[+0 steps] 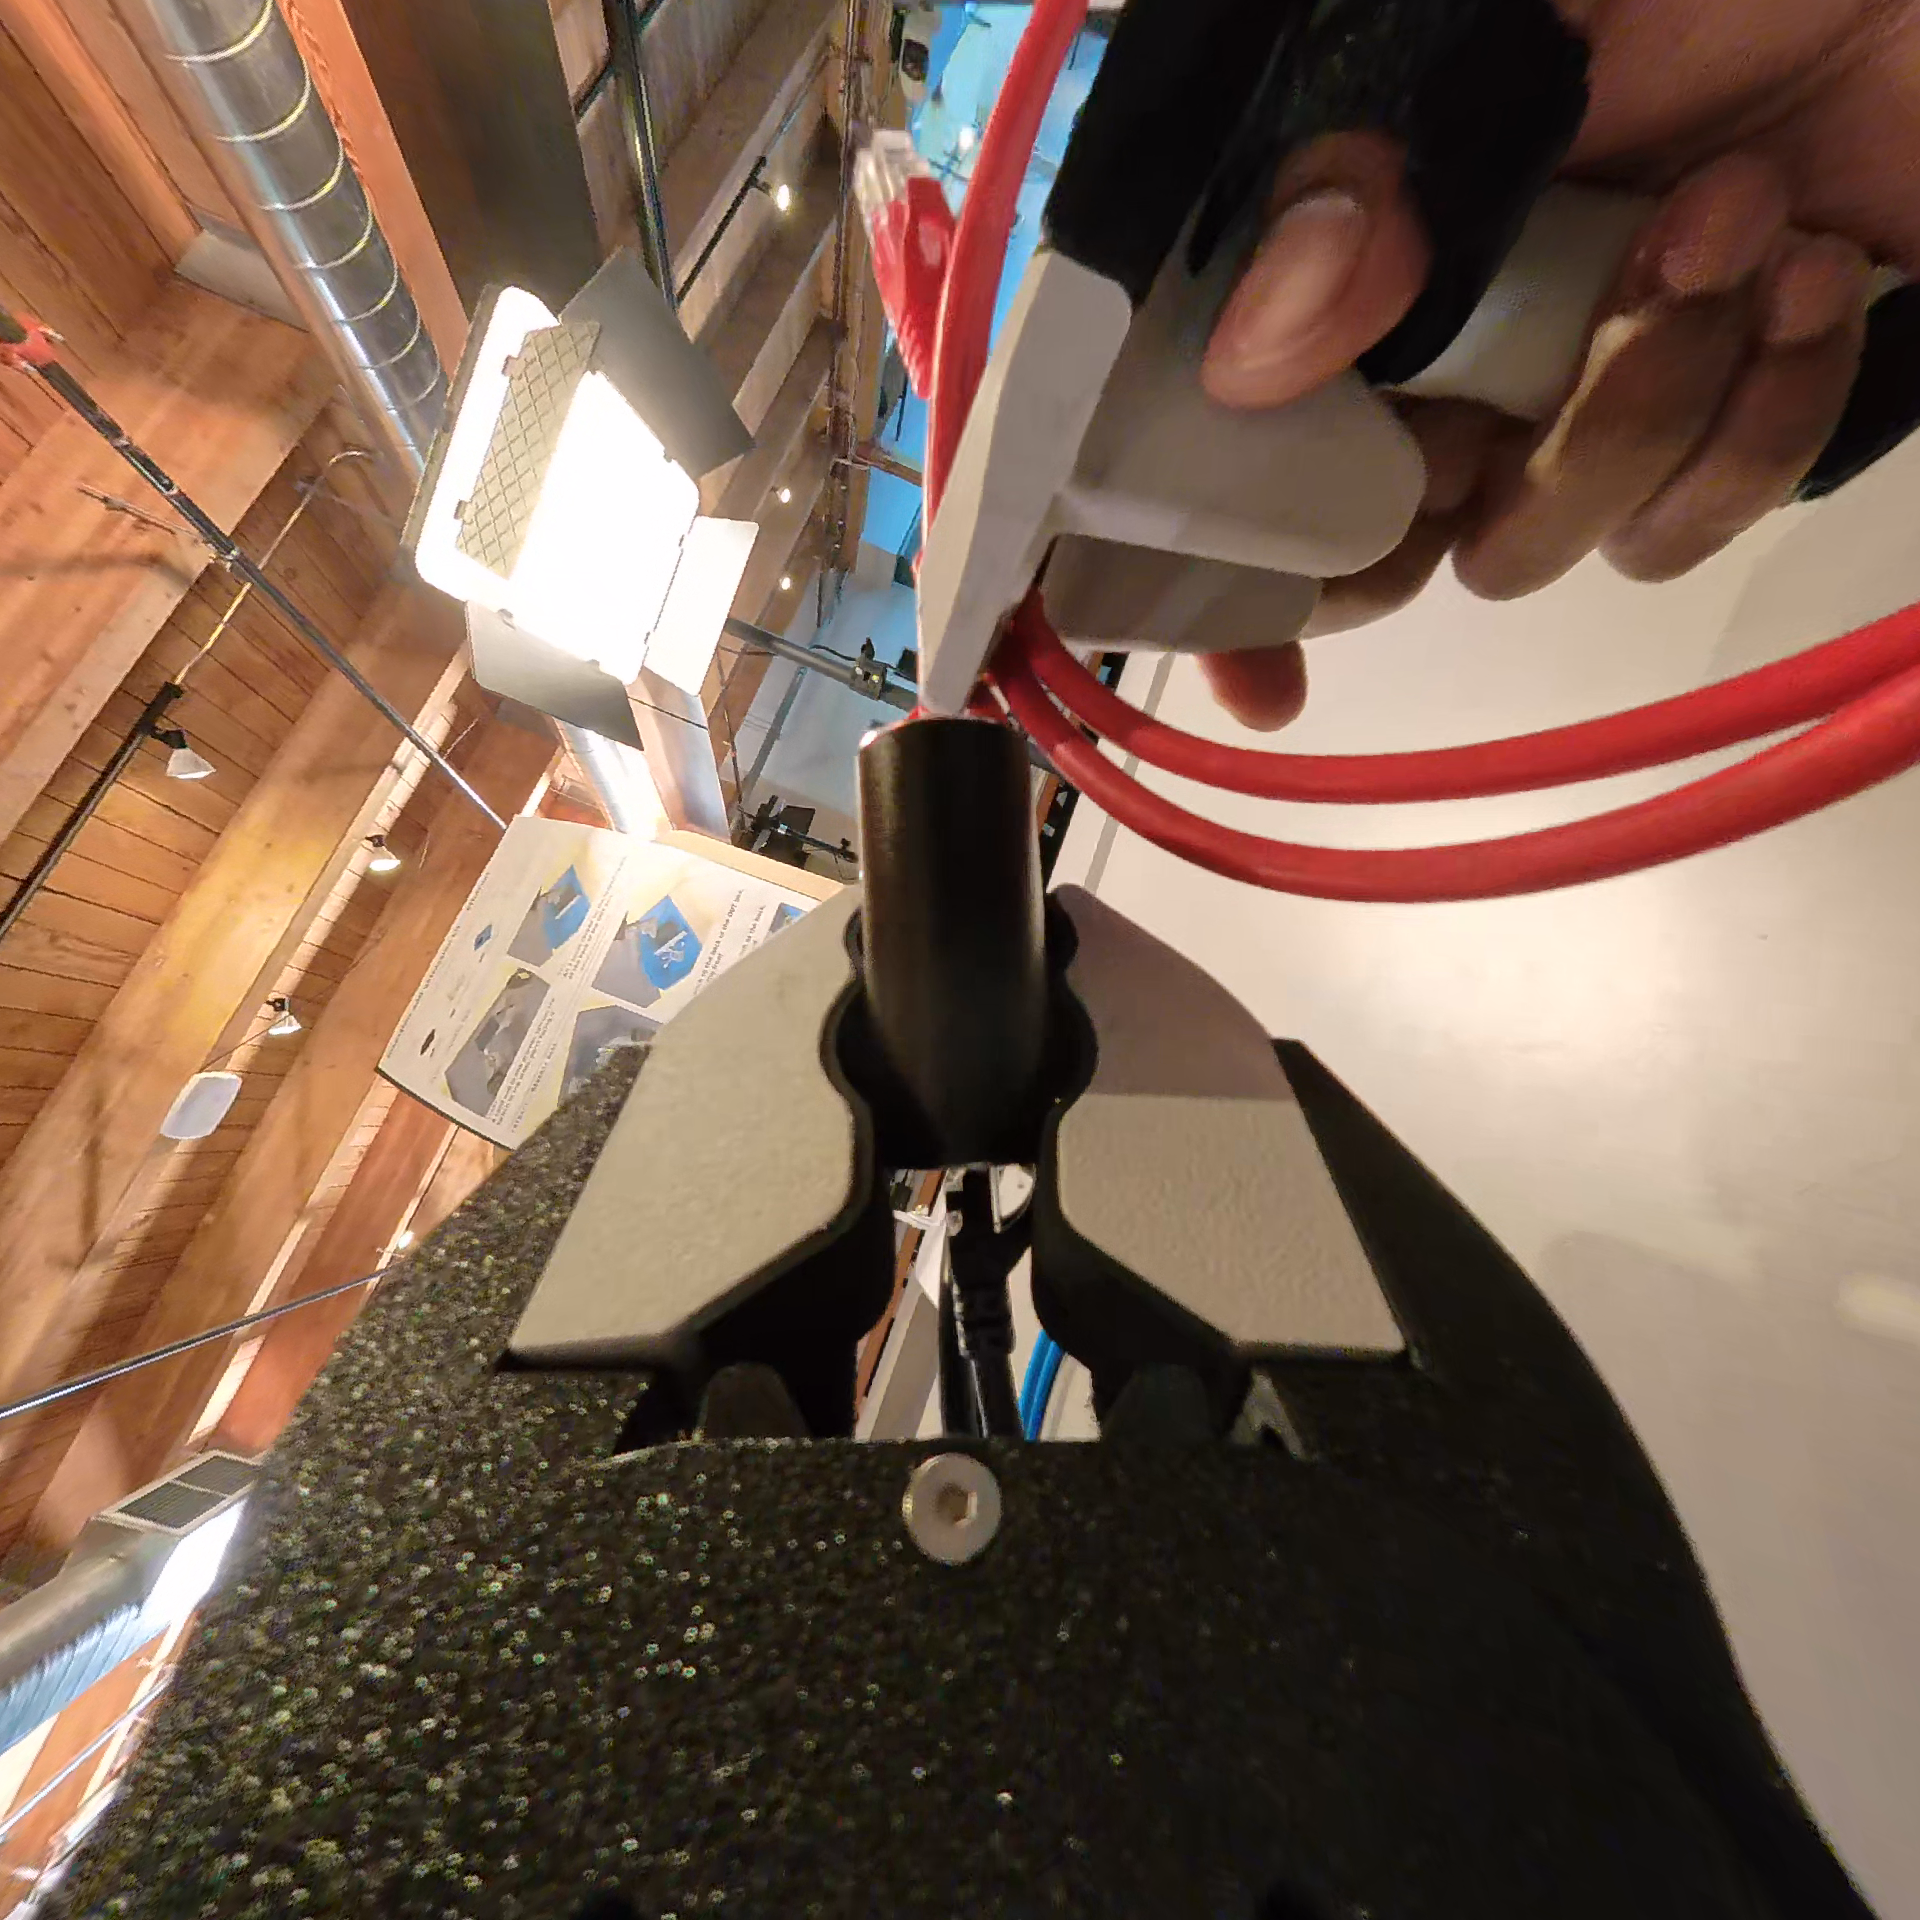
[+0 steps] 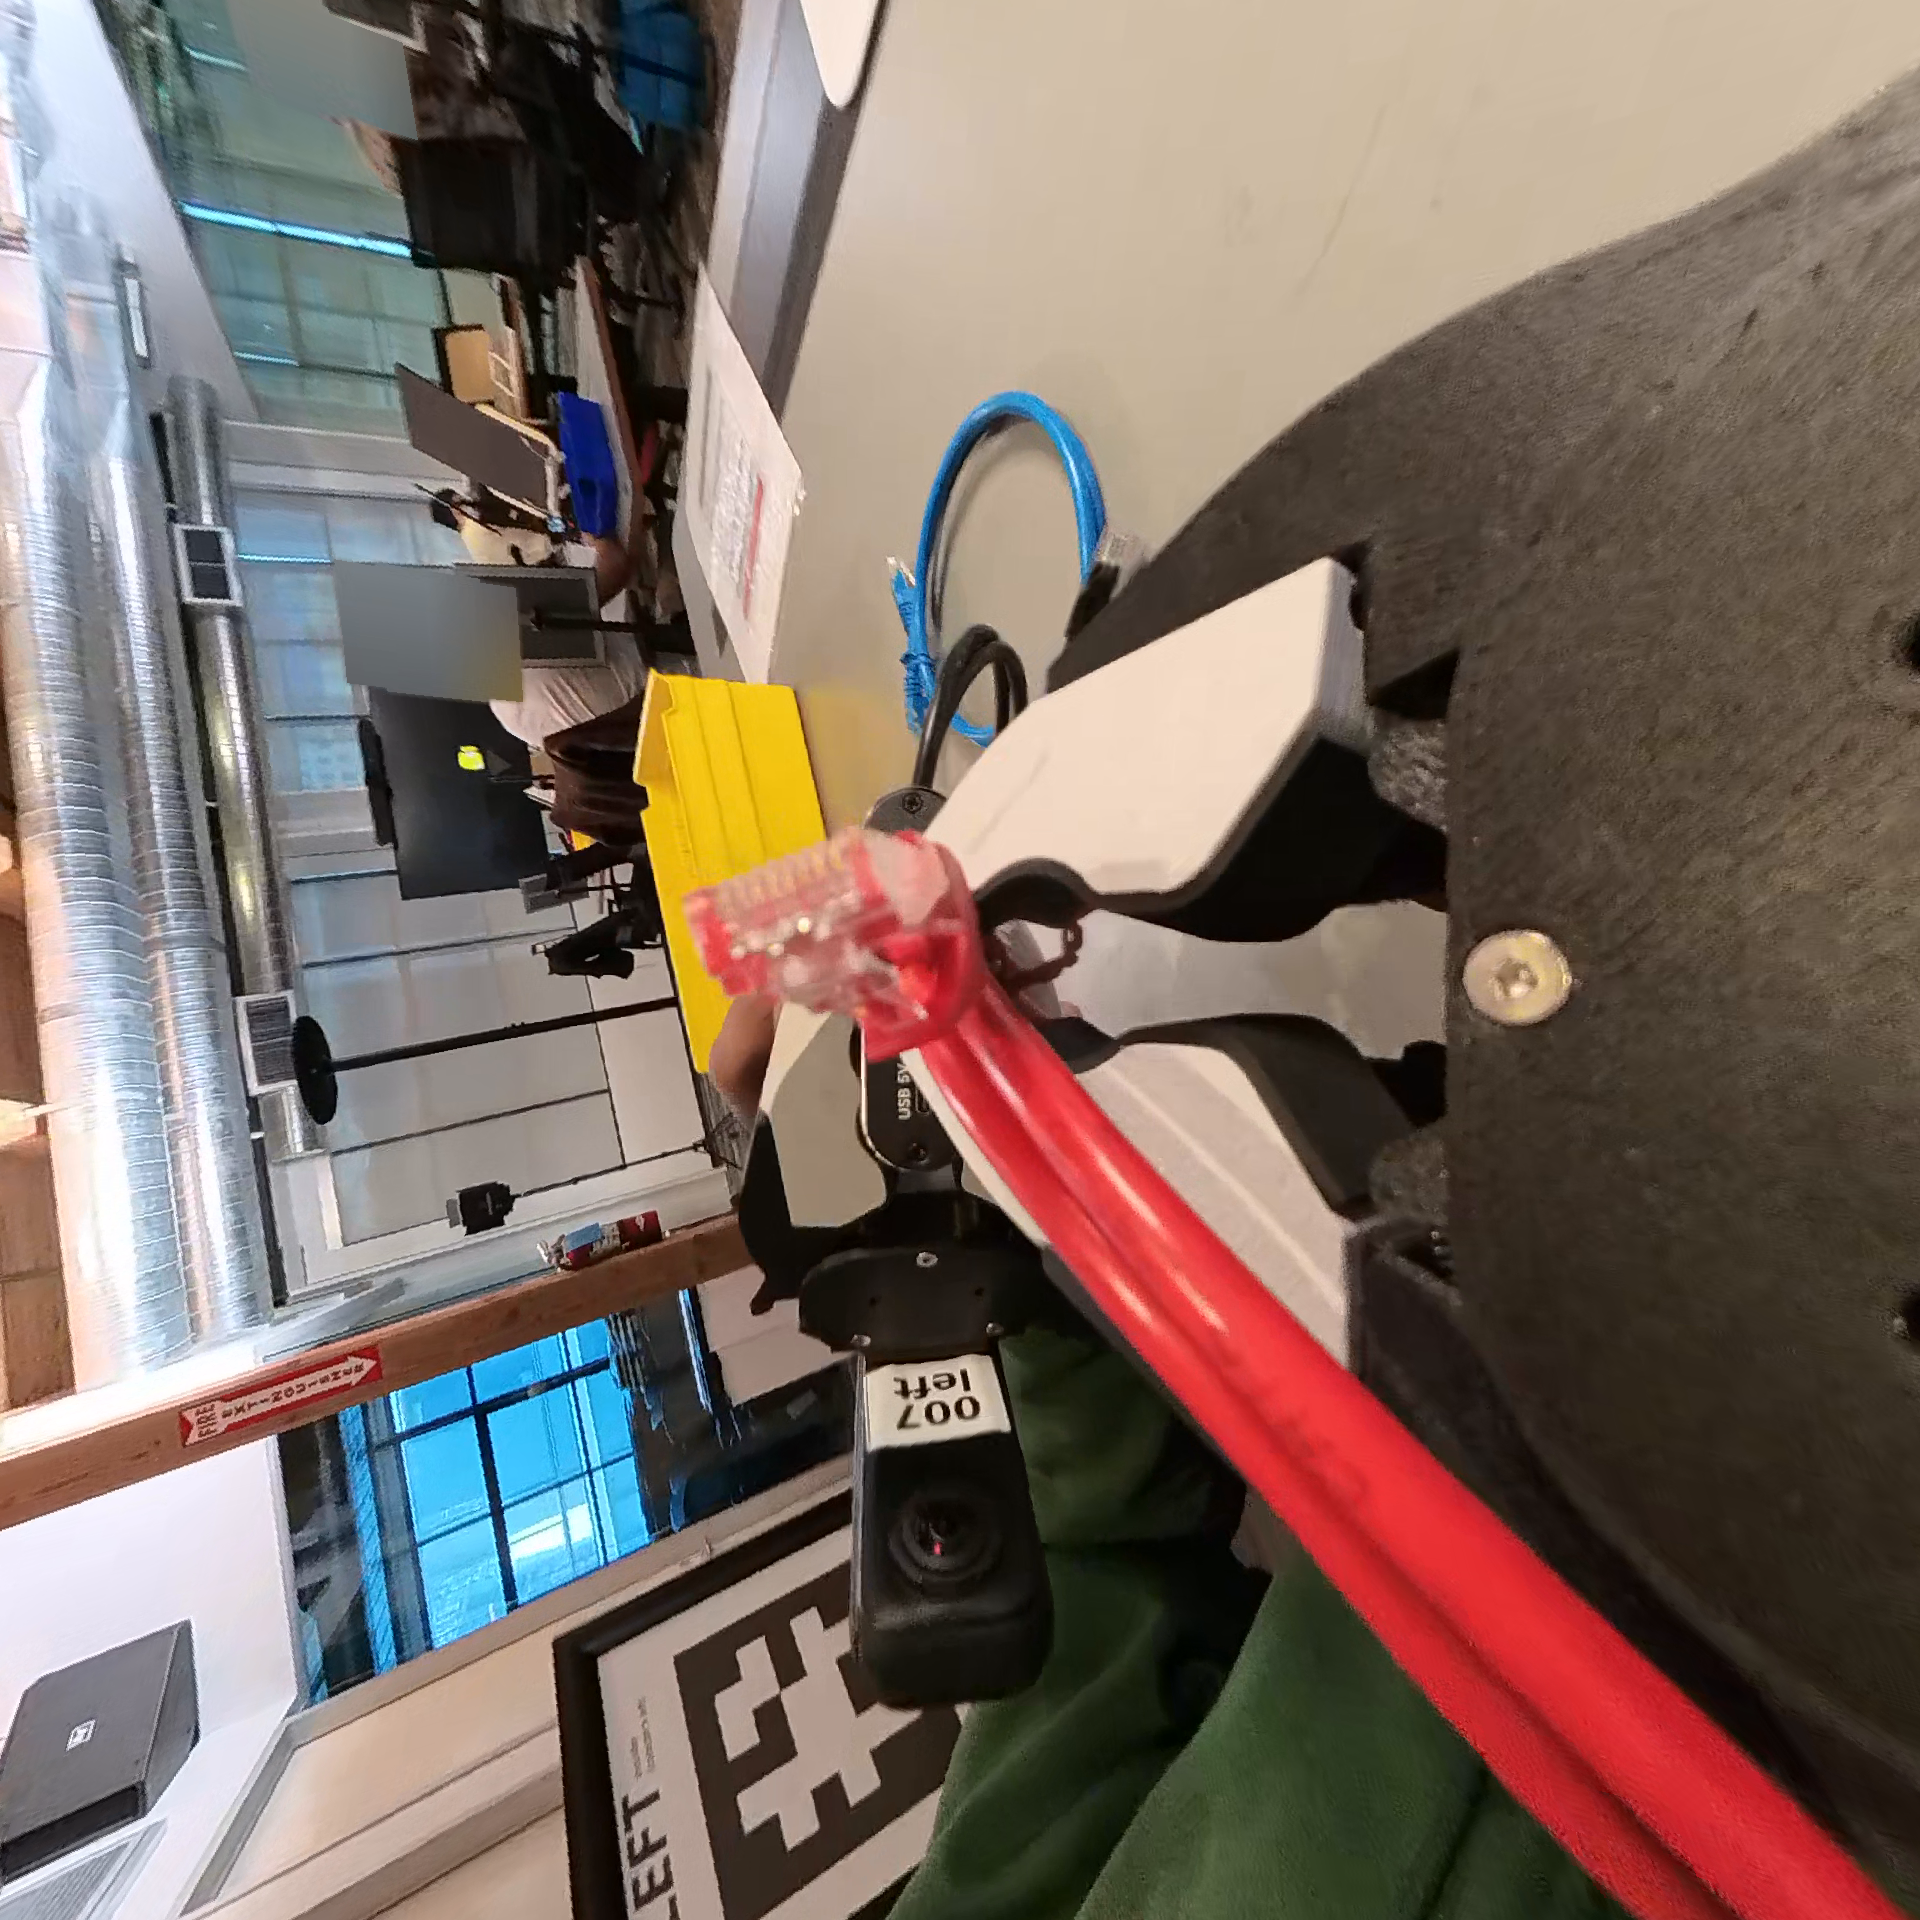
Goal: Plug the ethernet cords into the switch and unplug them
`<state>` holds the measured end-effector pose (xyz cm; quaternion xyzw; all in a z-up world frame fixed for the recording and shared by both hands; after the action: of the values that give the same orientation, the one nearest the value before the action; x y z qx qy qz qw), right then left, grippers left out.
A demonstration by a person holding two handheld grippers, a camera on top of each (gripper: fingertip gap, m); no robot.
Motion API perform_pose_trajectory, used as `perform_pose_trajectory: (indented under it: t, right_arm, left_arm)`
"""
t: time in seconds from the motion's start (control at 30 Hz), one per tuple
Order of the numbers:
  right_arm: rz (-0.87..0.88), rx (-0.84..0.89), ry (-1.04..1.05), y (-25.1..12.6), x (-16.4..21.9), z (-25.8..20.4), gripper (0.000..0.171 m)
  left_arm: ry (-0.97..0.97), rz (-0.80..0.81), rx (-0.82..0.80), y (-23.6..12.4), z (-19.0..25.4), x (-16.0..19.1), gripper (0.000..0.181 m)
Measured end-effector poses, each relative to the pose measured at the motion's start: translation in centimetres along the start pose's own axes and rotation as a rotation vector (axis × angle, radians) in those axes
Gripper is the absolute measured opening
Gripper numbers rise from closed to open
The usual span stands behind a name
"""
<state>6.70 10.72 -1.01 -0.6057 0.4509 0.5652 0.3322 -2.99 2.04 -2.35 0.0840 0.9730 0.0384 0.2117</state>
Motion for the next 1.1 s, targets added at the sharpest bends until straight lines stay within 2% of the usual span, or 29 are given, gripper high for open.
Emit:
perform_pose_trajectory:
  t: [0.3, 0.5, 0.6, 0.7, 0.8, 0.97, 1.1]
  right_arm:
    - [-0.036, -0.047, 0.123, 0.4, 0.6, 0.4, 0.017]
    - [-0.016, -0.047, 0.112, 0.3, 0.3, 0.8, 0.015]
    - [-0.056, 0.027, 0.023, 0.5, 0.2, 1.0, 0.033]
    - [-0.093, 0.121, -0.011, 0.1, 0.4, 2.2, 0.037]
    - [-0.146, 0.190, -0.025, 0.0, 0.6, 3.5, 0.037]
    - [-0.361, 0.264, -0.171, 2.1, 1.5, 4.7, 0.032]
    - [-0.544, 0.294, -0.278, 6.1, 1.8, 6.5, 0.030]
  left_arm:
    - [-0.012, 0.026, 0.030, -0.1, 0.3, -0.1, 0.027]
    - [-0.048, -0.009, 0.024, 0.2, -0.2, 0.0, 0.028]
    - [-0.121, -0.034, -0.069, -0.6, -2.2, 0.6, 0.028]
    - [-0.316, -0.074, -0.181, -2.2, -5.6, 2.9, 0.027]
    - [-0.607, -0.079, -0.249, -4.3, -9.0, 6.0, 0.027]
    - [-1.059, -0.053, -0.192, -7.7, -11.6, 11.3, 0.027]
    - [-1.260, 0.009, -0.153, -10.8, -12.1, 13.3, 0.027]
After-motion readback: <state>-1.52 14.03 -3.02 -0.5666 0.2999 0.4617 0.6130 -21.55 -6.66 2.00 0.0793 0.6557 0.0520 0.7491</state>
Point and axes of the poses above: each gripper's, where its closed fingertips meet, y out along the fingers, x out of its underside, z = x × y across the jaws, the point moved 7 cm from there along -y, back along the fingers, and after that the axes turned 2 degrees about -y, right-handed, at the moved point
